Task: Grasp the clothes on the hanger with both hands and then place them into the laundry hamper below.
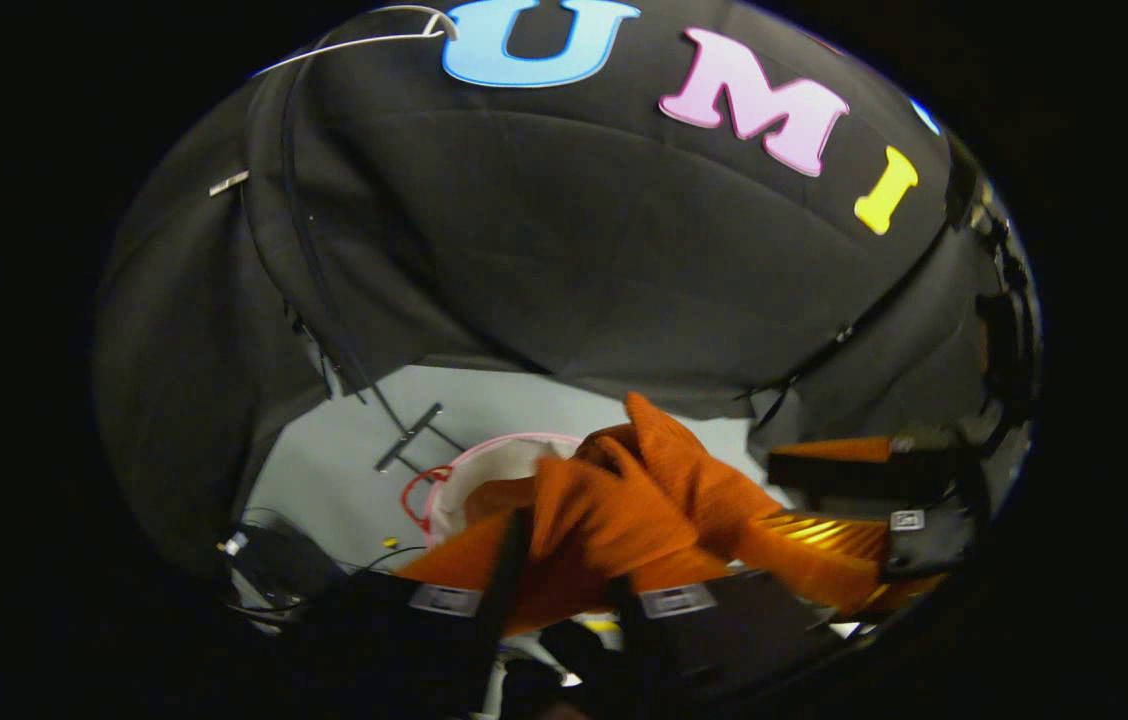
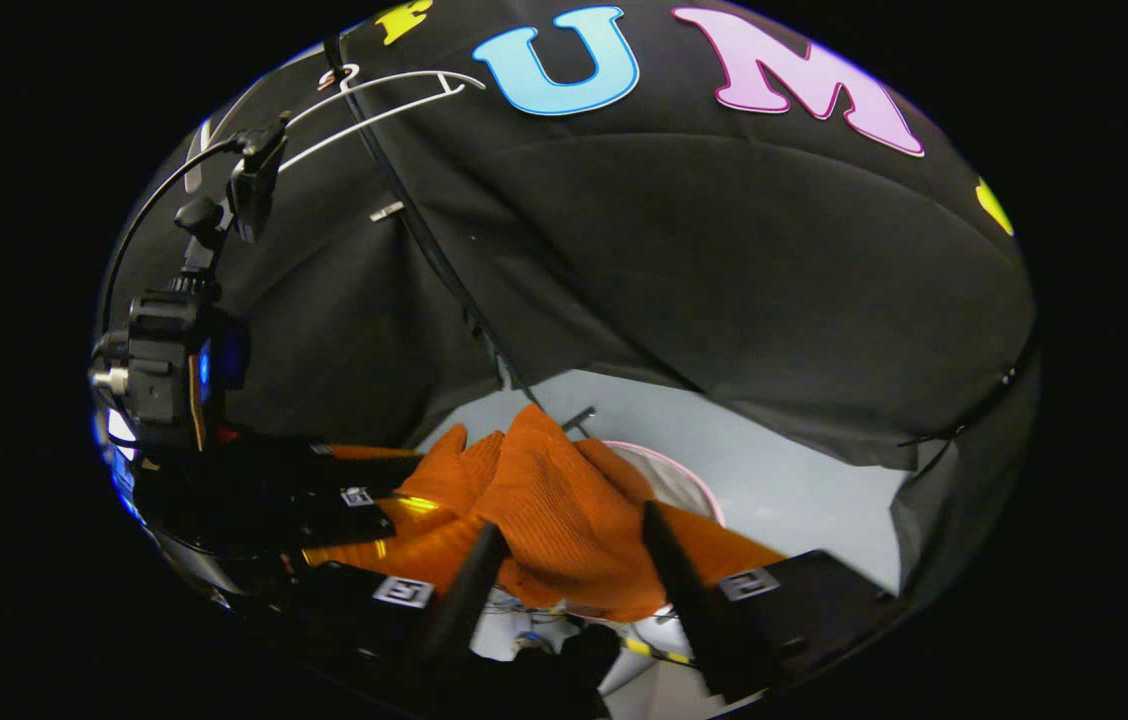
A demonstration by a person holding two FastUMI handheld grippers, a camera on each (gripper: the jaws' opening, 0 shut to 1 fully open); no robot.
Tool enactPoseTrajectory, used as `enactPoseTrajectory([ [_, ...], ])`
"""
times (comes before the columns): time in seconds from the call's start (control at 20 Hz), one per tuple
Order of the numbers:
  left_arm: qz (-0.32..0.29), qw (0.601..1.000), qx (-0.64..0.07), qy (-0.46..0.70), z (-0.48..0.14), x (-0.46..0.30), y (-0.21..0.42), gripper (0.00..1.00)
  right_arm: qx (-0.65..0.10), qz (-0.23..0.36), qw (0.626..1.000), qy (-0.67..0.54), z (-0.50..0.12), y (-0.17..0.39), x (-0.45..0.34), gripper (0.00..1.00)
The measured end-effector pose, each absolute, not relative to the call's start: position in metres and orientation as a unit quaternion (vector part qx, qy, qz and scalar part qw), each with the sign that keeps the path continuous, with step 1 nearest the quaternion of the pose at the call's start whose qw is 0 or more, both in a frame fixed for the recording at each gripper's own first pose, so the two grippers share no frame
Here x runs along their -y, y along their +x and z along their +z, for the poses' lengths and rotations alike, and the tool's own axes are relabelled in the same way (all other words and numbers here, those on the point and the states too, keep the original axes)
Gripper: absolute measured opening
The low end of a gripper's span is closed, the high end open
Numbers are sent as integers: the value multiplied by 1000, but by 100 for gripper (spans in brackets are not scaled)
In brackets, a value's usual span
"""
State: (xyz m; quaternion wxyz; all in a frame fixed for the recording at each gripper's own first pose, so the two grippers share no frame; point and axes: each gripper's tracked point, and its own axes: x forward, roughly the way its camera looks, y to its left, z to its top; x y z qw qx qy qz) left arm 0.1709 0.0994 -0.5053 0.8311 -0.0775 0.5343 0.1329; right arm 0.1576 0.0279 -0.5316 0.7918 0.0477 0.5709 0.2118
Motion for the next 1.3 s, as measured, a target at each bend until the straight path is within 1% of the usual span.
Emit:
enactPoseTrajectory([
  [0.05, 138, 829, -537, -74, -501, -104, 165, 99, -566, 209, 796, 41, -534, 159, -22, 100],
  [0.1, 139, 829, -535, -80, -500, -105, 162, 99, -565, 205, 798, 44, -532, 161, -17, 99],
  [0.15, 136, 831, -533, -87, -499, -103, 159, 96, -564, 203, 799, 51, -530, 161, -16, 99],
  [0.3, 139, 836, -526, -75, -494, -110, 156, 96, -564, 193, 801, 55, -532, 163, -8, 99],
  [0.4, 130, 837, -523, -90, -492, -105, 156, 96, -564, 190, 801, 65, -531, 162, -7, 99],
  [0.45, 130, 839, -519, -98, -490, -104, 157, 95, -563, 190, 801, 70, -529, 160, -8, 99],
  [0.7, 131, 844, -509, -107, -483, -103, 155, 95, -560, 198, 801, 68, -525, 157, -11, 99],
  [0.75, 130, 845, -508, -105, -482, -103, 154, 90, -560, 200, 801, 69, -525, 155, -12, 99],
  [0.8, 131, 846, -507, -103, -480, -103, 153, 95, -558, 201, 802, 69, -524, 155, -12, 99],
  [0.95, 129, 855, -491, -105, -471, -100, 152, 95, -548, 204, 808, 71, -515, 156, -15, 99],
  [1.0, 125, 860, -483, -107, -466, -98, 153, 91, -542, 204, 812, 72, -510, 157, -15, 99],
  [1.05, 121, 865, -475, -106, -460, -95, 152, 91, -537, 202, 816, 72, -505, 156, -14, 99],
  [1.1, 116, 869, -469, -104, -453, -93, 150, 95, -532, 201, 820, 73, -500, 155, -15, 99],
  [1.3, 101, 885, -447, -87, -426, -87, 133, 95, -514, 197, 832, 77, -471, 140, -21, 99],
])
